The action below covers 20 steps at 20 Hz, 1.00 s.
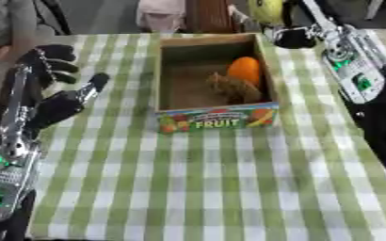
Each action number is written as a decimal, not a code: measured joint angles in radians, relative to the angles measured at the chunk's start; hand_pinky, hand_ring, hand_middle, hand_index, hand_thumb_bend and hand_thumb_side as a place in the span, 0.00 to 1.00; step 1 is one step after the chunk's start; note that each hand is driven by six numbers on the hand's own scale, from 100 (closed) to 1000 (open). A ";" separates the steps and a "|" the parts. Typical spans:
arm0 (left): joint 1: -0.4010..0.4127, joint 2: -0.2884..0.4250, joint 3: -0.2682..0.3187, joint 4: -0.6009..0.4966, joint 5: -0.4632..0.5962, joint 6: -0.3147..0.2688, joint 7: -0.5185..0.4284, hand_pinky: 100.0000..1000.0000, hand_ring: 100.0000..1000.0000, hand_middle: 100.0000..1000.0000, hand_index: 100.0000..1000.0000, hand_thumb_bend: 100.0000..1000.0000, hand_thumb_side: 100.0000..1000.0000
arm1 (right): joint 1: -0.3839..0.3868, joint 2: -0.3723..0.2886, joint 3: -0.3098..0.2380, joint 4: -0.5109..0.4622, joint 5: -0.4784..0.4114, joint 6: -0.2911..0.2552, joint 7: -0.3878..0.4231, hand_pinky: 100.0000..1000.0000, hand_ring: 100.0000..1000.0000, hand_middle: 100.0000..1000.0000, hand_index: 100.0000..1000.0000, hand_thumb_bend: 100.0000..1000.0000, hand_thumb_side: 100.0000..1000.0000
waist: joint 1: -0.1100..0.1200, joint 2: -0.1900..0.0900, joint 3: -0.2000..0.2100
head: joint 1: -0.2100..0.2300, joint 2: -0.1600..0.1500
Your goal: Pick up objects on the table and place them in the box.
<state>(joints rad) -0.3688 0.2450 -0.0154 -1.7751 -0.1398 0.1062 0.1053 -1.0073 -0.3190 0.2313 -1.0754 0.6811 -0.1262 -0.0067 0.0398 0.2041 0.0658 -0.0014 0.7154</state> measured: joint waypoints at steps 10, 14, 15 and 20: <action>-0.017 -0.009 -0.007 -0.008 0.005 -0.001 -0.010 0.53 0.56 0.54 0.66 0.64 0.11 | -0.005 0.088 -0.008 0.133 0.078 -0.025 0.040 0.63 0.59 0.50 0.11 0.16 0.00 | -0.005 0.023 0.057 | -0.027 -0.009; -0.020 -0.009 -0.007 -0.011 0.007 -0.002 -0.011 0.53 0.56 0.54 0.66 0.64 0.11 | -0.003 0.100 -0.018 0.173 0.105 -0.025 0.039 0.63 0.59 0.50 0.12 0.16 0.00 | -0.008 0.026 0.068 | -0.031 -0.014; -0.020 -0.009 -0.007 -0.011 0.007 -0.002 -0.011 0.53 0.56 0.54 0.66 0.64 0.11 | -0.003 0.103 -0.021 0.180 0.108 -0.025 0.039 0.63 0.59 0.50 0.13 0.16 0.00 | -0.010 0.026 0.069 | -0.032 -0.014; -0.020 -0.009 -0.007 -0.011 0.008 -0.002 -0.011 0.53 0.56 0.54 0.66 0.64 0.11 | 0.001 0.108 -0.026 0.192 0.114 -0.021 0.044 0.64 0.62 0.54 0.33 0.26 0.00 | -0.015 0.026 0.071 | -0.032 -0.014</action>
<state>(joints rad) -0.3891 0.2360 -0.0225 -1.7857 -0.1315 0.1042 0.0940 -1.0061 -0.2115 0.2055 -0.8830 0.7956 -0.1469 0.0369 0.0245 0.2305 0.1368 -0.0335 0.7015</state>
